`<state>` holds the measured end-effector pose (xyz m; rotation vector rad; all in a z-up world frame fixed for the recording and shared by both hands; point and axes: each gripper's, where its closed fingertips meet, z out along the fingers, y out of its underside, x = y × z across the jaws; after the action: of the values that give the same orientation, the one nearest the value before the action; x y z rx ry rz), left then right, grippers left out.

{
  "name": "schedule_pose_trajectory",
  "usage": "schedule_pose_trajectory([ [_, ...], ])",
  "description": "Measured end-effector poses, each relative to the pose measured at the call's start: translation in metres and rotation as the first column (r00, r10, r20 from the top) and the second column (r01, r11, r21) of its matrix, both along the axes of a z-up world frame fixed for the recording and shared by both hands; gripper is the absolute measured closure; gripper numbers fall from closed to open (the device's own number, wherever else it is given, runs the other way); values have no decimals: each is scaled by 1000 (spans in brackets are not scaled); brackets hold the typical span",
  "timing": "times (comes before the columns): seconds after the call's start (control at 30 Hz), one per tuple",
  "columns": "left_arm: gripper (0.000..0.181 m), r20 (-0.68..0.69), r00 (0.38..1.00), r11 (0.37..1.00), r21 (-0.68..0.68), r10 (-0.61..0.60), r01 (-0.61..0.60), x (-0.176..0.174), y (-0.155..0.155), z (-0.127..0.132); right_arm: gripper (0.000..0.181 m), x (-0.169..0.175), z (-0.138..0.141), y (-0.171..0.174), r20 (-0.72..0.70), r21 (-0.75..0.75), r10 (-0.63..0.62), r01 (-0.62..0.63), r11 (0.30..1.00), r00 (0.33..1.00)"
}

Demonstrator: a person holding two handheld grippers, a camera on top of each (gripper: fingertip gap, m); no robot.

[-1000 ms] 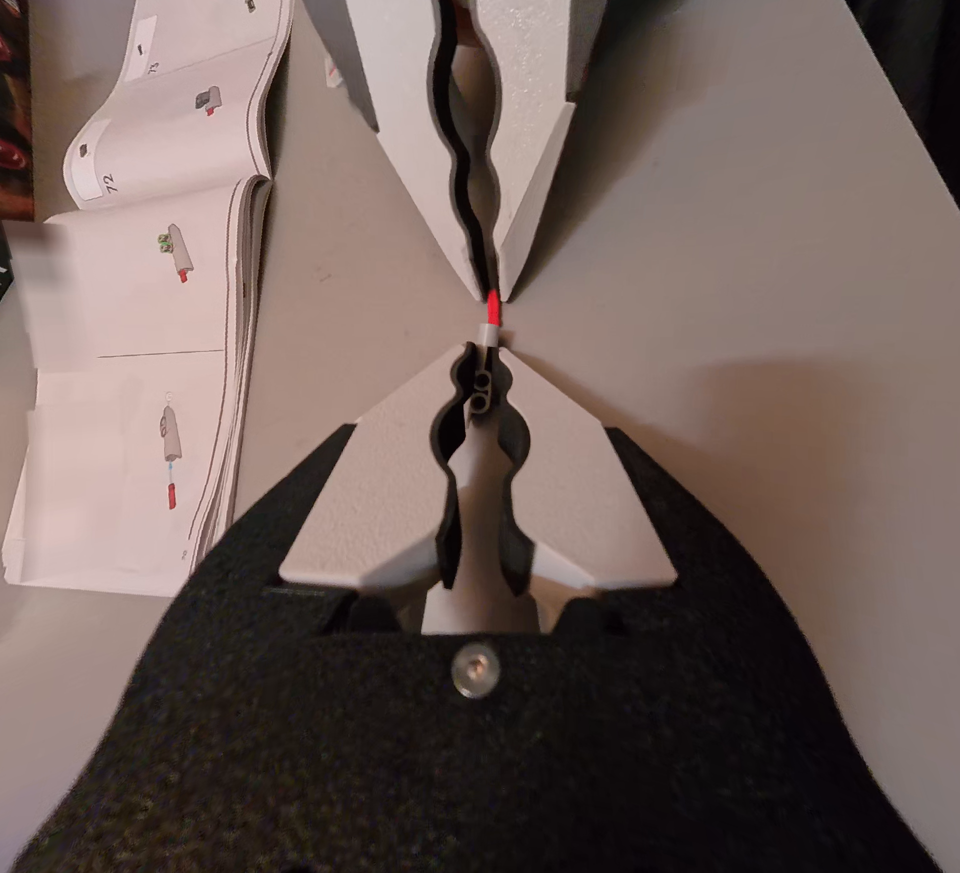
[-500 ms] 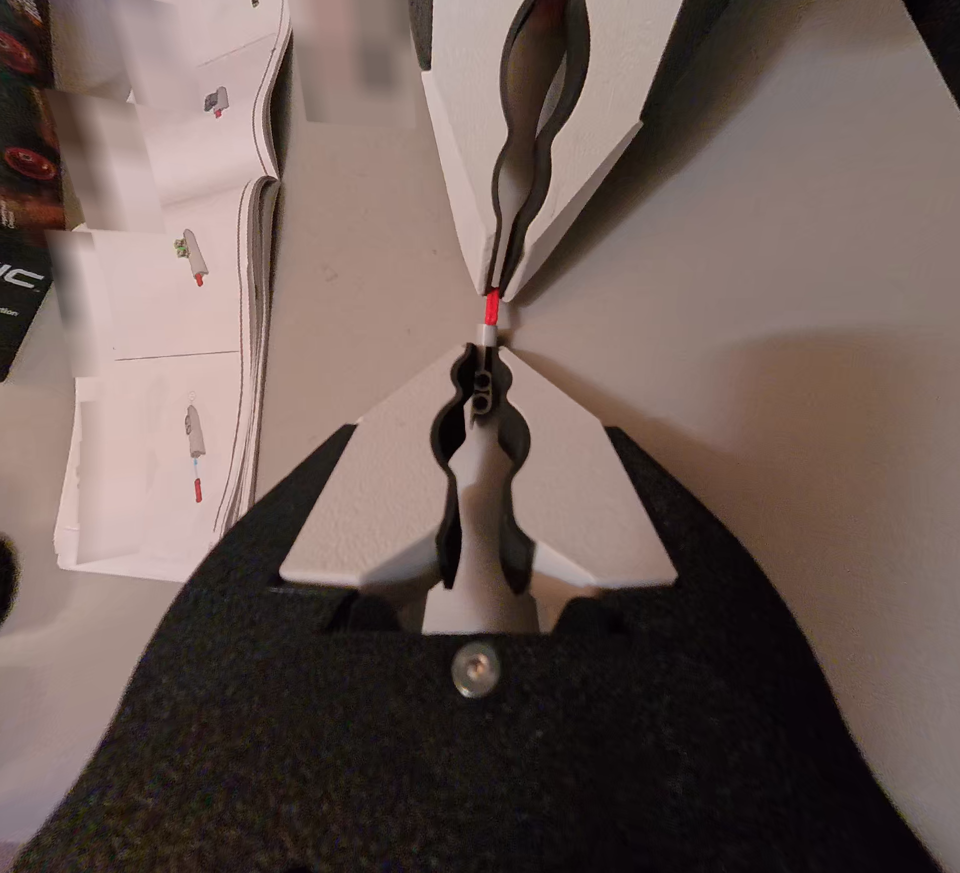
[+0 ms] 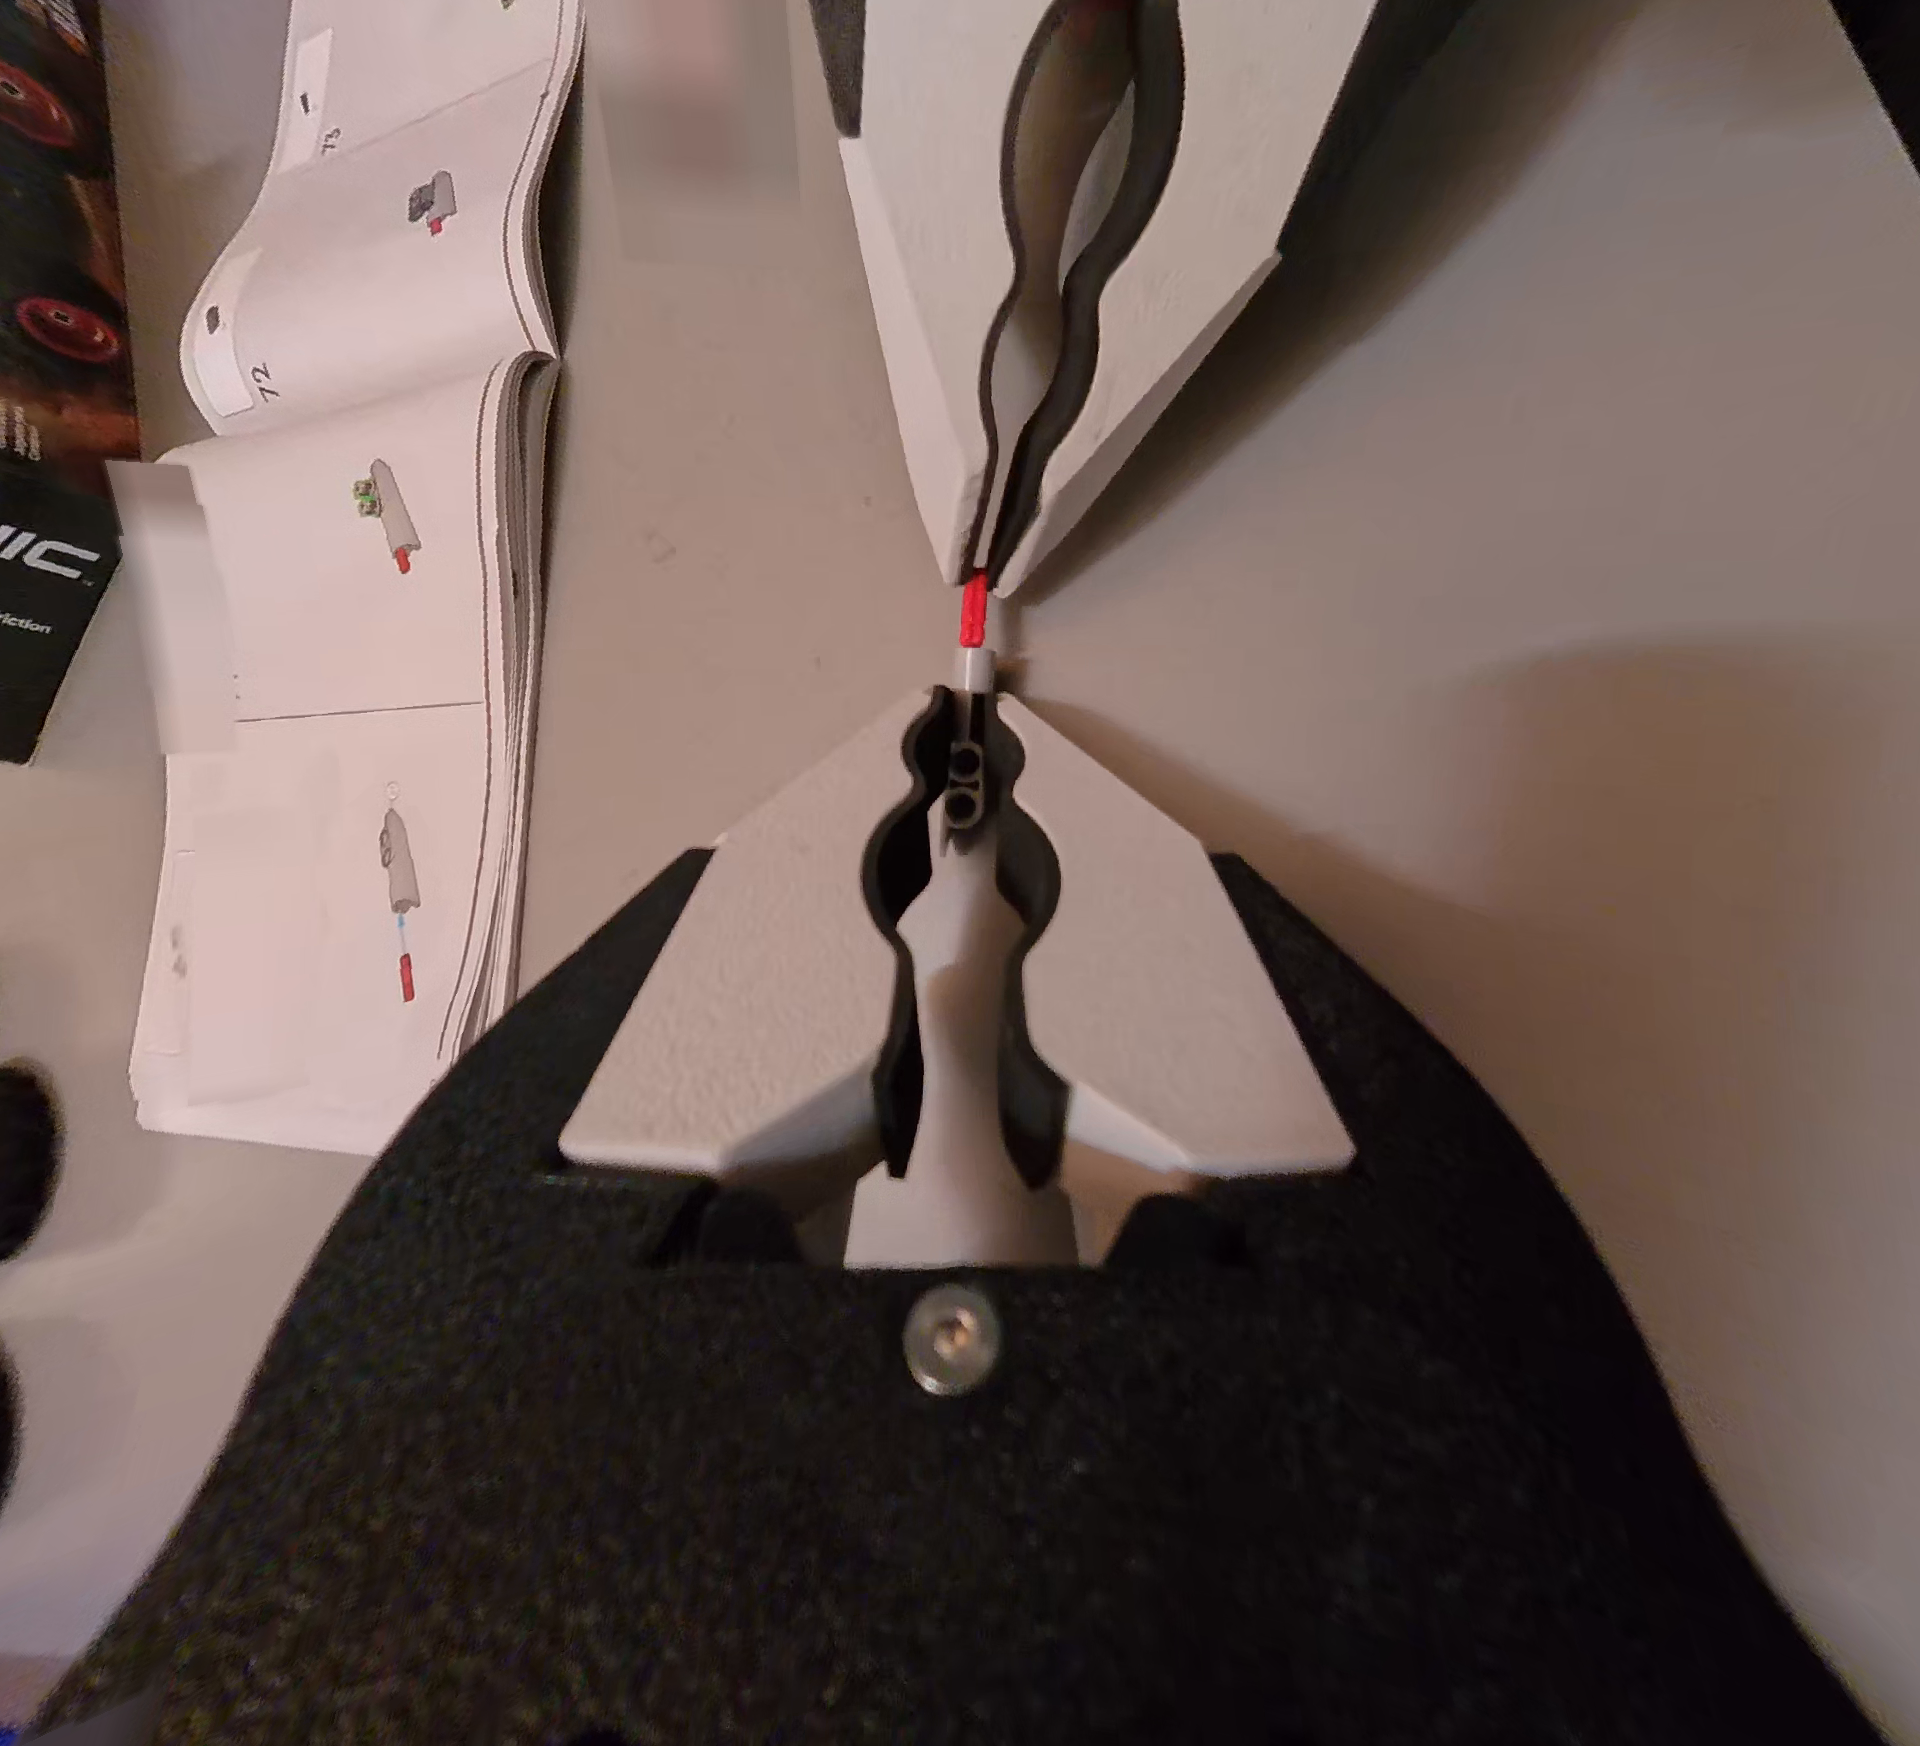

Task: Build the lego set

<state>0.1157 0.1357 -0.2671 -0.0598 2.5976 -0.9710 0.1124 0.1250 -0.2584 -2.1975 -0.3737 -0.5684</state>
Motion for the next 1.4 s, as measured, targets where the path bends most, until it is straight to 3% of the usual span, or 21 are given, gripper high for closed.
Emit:
schedule_pose_trajectory([
  [0.23, 180, 22, 1000, 1000, 26, 4, -5, 1, 1, 1, 178, -2, 2, 2, 100, -82, -7, 15, 997, 995],
  [0.47, 180, 42, 999, 997, 67, 33, -35, 1, 2, 1, 178, 1, 4, 2, 257, -256, -73, 141, 956, 964],
  [0.6, 180, -14, 999, 998, 30, 49, -48, 0, 2, 1, 178, 3, 3, 2, 329, -313, -67, 176, 933, 942],
  [0.83, 179, -166, 986, 990, -142, -13, -11, -4, -1, 2, 179, 4, 2, 2, 304, -313, -76, 175, 933, 950],
  [1.27, 171, -172, 985, 991, -135, -27, 3, -4, 2, 1, 179, 3, -2, 1, 268, -317, -76, 163, 935, 960],
  [1.4, 180, -175, 984, 990, -138, -27, 3, -4, 3, 1, 179, 1, 0, 3, 240, -297, -77, 149, 943, 968],
])
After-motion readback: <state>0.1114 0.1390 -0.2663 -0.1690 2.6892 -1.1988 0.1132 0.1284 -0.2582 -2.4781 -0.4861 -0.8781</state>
